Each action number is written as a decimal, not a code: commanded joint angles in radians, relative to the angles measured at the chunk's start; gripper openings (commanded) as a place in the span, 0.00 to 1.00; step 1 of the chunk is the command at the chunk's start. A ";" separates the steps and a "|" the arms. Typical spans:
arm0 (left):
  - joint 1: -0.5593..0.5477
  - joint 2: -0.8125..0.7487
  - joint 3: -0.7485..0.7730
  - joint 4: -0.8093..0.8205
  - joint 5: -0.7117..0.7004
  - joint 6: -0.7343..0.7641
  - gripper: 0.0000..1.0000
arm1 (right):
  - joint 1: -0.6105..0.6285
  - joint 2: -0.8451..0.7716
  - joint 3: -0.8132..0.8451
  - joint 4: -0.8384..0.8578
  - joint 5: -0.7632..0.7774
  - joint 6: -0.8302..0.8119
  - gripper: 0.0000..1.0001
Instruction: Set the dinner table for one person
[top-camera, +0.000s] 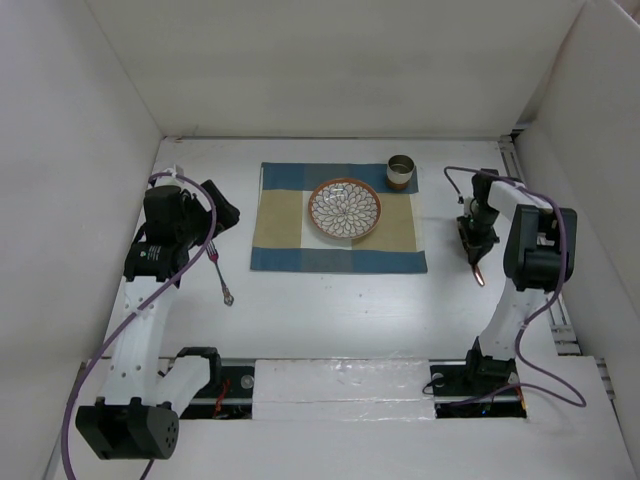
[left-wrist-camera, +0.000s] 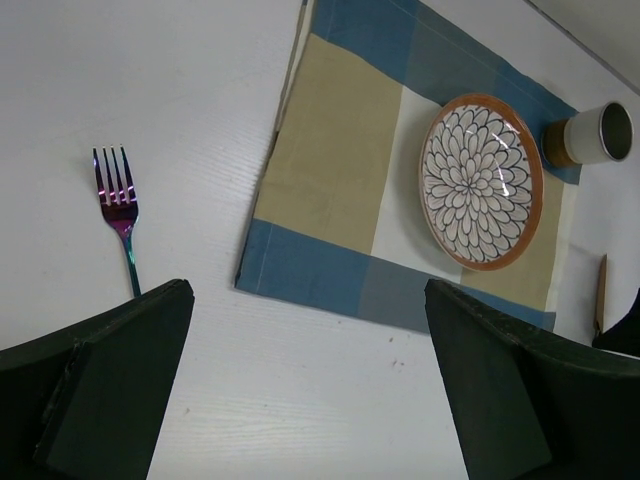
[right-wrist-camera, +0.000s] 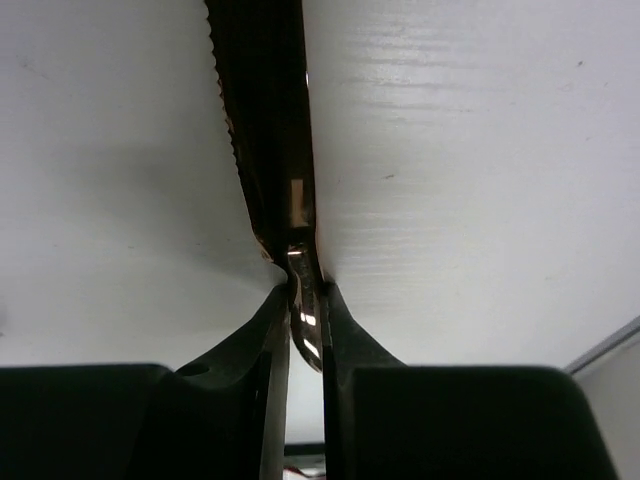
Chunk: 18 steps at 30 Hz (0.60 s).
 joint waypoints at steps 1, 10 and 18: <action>-0.009 -0.003 0.018 0.023 0.004 0.017 1.00 | 0.010 -0.055 -0.097 0.287 -0.150 0.109 0.00; -0.018 -0.003 0.009 0.023 -0.006 0.017 1.00 | -0.010 -0.228 -0.237 0.421 -0.177 0.286 0.00; -0.018 0.007 0.009 0.023 -0.016 0.017 1.00 | -0.010 -0.374 -0.228 0.420 -0.223 0.309 0.00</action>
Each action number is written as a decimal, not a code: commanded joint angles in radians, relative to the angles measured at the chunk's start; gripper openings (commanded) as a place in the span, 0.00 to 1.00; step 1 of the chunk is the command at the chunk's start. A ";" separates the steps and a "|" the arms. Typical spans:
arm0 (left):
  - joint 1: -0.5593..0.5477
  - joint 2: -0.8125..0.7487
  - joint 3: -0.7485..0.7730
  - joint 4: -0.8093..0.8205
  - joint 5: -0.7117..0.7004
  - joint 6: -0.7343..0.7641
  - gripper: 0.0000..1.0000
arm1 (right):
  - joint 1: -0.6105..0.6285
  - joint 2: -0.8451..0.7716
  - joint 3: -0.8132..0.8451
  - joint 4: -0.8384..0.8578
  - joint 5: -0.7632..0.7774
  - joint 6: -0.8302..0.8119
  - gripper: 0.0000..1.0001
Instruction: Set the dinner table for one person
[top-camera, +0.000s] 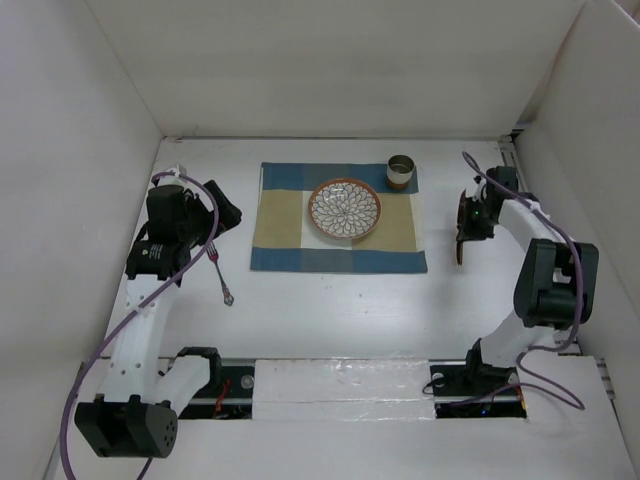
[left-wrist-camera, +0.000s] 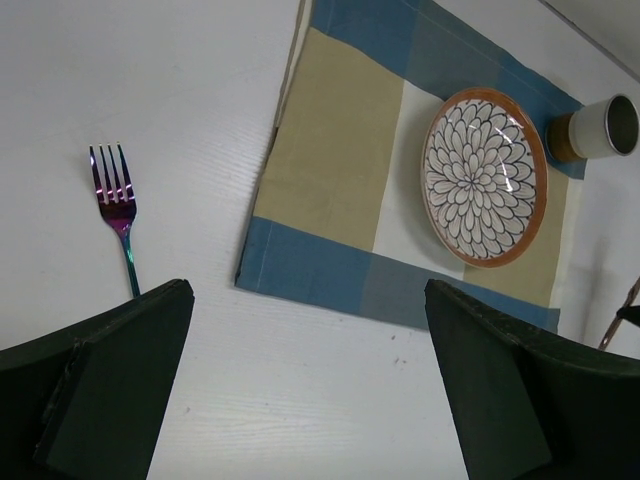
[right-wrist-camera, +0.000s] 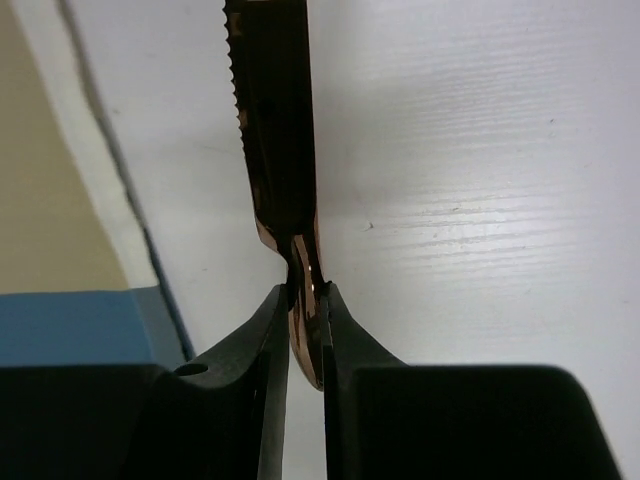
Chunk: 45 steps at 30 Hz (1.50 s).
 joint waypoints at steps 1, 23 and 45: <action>-0.005 -0.003 0.009 0.022 -0.011 0.014 1.00 | 0.001 -0.110 -0.001 0.068 -0.052 0.033 0.00; -0.005 -0.003 0.009 0.022 -0.060 0.005 1.00 | 0.314 -0.153 -0.066 0.275 -0.088 0.329 0.00; -0.005 -0.012 0.009 0.022 -0.069 0.005 1.00 | 0.355 0.048 -0.009 0.297 -0.025 0.318 0.00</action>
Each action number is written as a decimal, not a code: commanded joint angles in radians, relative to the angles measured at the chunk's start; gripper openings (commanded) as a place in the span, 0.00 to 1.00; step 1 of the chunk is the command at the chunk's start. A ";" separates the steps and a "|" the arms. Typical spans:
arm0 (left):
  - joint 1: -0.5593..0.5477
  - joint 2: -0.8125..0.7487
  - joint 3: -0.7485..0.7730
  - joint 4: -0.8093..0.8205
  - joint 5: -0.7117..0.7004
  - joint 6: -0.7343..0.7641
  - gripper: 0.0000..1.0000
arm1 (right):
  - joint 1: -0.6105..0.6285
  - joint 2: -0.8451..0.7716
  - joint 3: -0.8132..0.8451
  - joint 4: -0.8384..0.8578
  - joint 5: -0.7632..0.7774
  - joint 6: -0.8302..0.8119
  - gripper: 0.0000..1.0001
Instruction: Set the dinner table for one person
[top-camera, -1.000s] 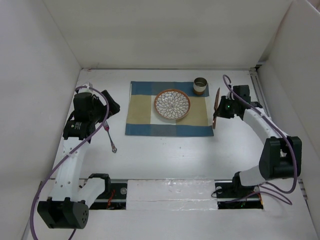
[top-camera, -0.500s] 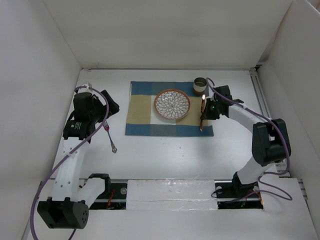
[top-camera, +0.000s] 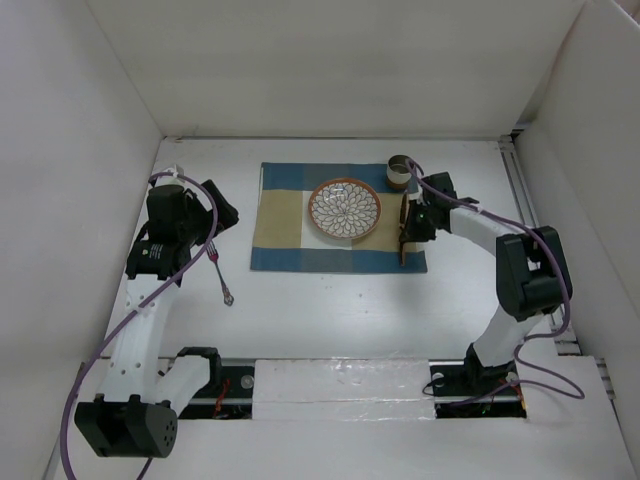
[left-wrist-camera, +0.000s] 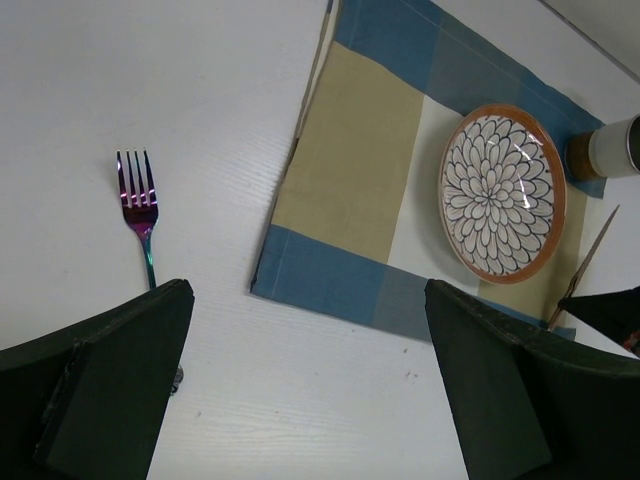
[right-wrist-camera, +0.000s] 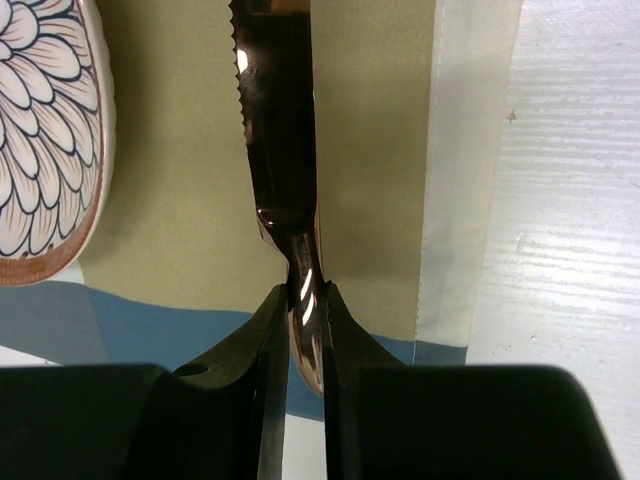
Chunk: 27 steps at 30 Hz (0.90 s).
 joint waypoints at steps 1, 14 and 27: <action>-0.005 -0.014 0.000 0.023 -0.013 0.005 1.00 | -0.003 0.034 0.060 0.055 0.003 -0.005 0.00; -0.005 -0.014 0.000 0.023 -0.033 0.005 1.00 | -0.012 0.055 0.060 0.075 -0.017 -0.005 0.18; -0.005 -0.015 0.022 -0.042 -0.255 -0.094 1.00 | 0.093 -0.270 0.026 -0.015 0.150 -0.005 1.00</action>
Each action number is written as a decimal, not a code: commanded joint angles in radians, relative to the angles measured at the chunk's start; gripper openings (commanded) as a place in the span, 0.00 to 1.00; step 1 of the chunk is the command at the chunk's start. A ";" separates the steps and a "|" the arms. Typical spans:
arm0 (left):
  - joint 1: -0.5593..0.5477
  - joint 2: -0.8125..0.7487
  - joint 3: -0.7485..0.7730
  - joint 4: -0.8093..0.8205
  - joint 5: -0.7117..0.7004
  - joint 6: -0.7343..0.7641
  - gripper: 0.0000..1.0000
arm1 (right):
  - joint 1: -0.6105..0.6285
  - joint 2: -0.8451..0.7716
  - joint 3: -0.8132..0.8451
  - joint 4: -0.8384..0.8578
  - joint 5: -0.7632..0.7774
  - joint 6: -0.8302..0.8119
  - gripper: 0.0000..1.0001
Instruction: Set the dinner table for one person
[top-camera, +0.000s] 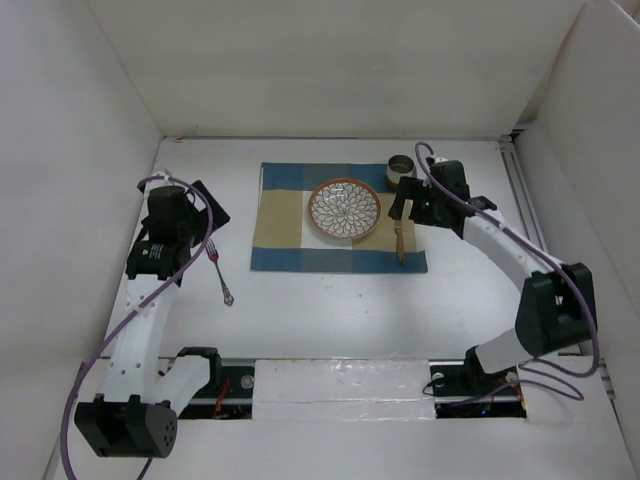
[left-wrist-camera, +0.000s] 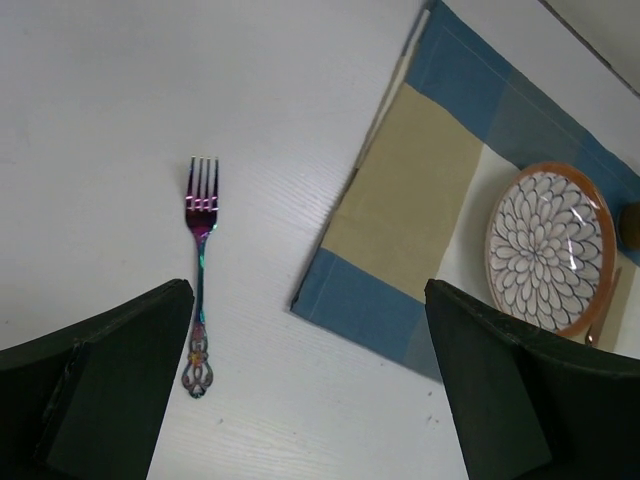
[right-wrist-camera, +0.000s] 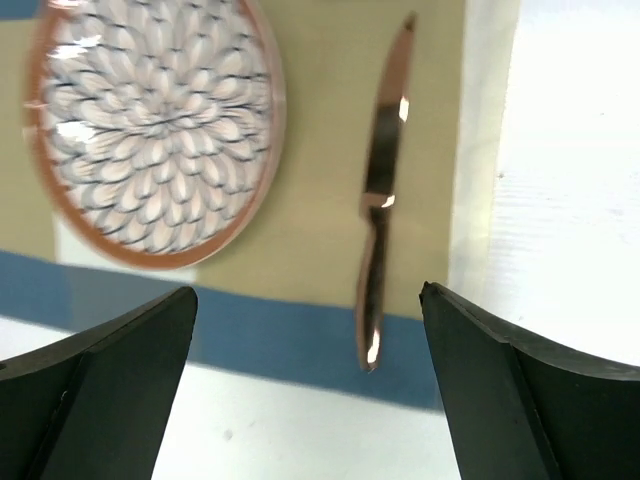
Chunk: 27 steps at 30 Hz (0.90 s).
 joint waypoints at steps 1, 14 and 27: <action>-0.004 -0.028 0.022 -0.043 -0.170 -0.068 1.00 | 0.098 -0.165 0.006 -0.053 0.157 -0.011 1.00; 0.051 0.145 -0.081 -0.072 -0.137 -0.223 1.00 | 0.318 -0.589 -0.207 0.154 0.246 -0.057 1.00; 0.051 0.451 -0.196 0.049 -0.106 -0.301 0.97 | 0.349 -0.483 -0.228 0.297 0.071 -0.097 1.00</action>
